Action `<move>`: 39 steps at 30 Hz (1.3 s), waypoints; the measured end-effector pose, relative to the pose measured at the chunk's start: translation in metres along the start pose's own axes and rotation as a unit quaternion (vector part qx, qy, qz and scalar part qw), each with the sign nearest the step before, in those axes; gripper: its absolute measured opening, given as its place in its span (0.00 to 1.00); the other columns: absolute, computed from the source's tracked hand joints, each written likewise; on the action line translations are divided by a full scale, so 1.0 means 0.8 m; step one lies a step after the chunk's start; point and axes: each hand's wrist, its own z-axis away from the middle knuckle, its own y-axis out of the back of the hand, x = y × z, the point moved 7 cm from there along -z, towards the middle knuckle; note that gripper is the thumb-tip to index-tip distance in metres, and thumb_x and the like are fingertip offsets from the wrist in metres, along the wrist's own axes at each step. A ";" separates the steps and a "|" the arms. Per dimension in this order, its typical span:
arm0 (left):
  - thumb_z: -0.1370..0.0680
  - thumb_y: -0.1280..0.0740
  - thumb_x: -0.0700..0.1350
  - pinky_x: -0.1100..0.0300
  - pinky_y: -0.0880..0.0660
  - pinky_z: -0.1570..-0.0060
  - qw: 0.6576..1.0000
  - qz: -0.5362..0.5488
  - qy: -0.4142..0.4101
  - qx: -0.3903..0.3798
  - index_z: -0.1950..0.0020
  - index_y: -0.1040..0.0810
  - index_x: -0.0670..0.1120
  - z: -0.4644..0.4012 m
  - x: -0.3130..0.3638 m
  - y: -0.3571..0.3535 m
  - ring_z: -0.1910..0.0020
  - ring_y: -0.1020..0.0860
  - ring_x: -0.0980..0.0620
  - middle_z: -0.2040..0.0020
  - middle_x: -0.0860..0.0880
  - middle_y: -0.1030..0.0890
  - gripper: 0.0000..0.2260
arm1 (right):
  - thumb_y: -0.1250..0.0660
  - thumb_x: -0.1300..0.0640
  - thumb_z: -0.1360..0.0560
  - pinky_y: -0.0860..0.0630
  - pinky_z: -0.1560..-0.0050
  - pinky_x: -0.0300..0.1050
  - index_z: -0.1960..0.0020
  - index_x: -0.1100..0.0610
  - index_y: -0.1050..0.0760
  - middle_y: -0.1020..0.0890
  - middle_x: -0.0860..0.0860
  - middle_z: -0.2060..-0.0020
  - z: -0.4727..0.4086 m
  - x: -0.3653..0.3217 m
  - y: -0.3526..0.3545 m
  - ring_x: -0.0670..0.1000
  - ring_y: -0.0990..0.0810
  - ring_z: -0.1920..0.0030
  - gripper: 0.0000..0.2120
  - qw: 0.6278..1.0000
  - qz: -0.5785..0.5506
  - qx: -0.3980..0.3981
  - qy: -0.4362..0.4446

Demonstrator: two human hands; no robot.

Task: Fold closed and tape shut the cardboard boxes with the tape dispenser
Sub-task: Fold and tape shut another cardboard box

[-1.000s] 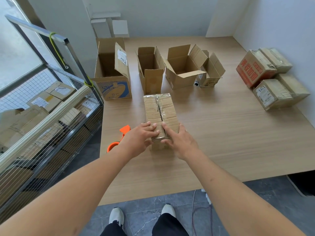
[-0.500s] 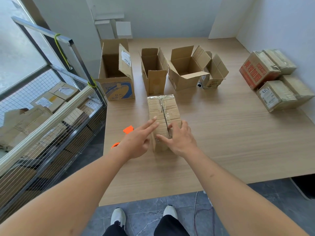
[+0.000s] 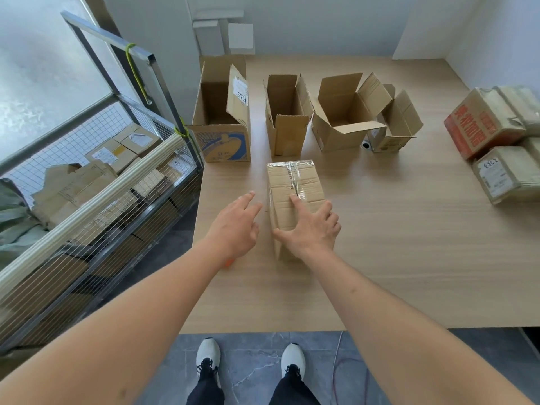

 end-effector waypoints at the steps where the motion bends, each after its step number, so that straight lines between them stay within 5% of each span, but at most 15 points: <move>1: 0.19 0.36 0.46 0.50 0.41 0.23 1.000 -0.003 0.004 -0.003 0.21 0.35 0.46 0.001 0.002 0.005 0.20 0.42 0.44 0.17 0.45 0.44 0.25 | 0.31 0.25 0.40 0.36 0.34 0.58 0.26 0.31 0.43 0.39 0.61 0.30 0.004 0.000 0.009 0.64 0.33 0.37 0.45 1.000 -0.003 0.008 0.004; 7: 0.18 0.36 0.49 0.47 0.40 0.23 0.999 -0.035 -0.015 -0.010 0.21 0.36 0.48 0.010 0.028 0.046 0.21 0.40 0.42 0.18 0.45 0.42 0.26 | 0.32 0.25 0.40 0.35 0.35 0.56 0.27 0.31 0.39 0.36 0.56 0.37 0.048 0.007 0.059 0.62 0.32 0.41 0.43 0.999 -0.020 0.031 0.003; 21: 0.16 0.39 0.52 0.39 0.43 0.22 0.974 -0.089 -0.205 -0.033 0.19 0.37 0.49 0.060 0.185 0.142 0.21 0.38 0.44 0.20 0.47 0.36 0.25 | 0.34 0.24 0.38 0.33 0.36 0.57 0.26 0.34 0.39 0.36 0.57 0.36 0.214 0.085 0.191 0.60 0.32 0.39 0.43 0.979 -0.046 0.151 -0.130; 34: 0.17 0.40 0.53 0.43 0.37 0.28 0.948 -0.112 -0.299 -0.005 0.27 0.30 0.46 0.069 0.427 0.117 0.28 0.31 0.42 0.28 0.46 0.28 0.20 | 0.35 0.24 0.39 0.34 0.34 0.58 0.26 0.33 0.37 0.34 0.57 0.34 0.286 0.288 0.296 0.62 0.30 0.38 0.43 0.960 -0.044 0.196 -0.194; 39: 0.17 0.40 0.53 0.43 0.39 0.26 0.947 -0.113 -0.302 -0.006 0.25 0.32 0.47 0.063 0.527 0.078 0.25 0.33 0.43 0.23 0.46 0.33 0.21 | 0.36 0.23 0.40 0.35 0.34 0.58 0.26 0.33 0.37 0.35 0.56 0.34 0.285 0.387 0.318 0.61 0.31 0.37 0.44 0.960 -0.052 0.201 -0.187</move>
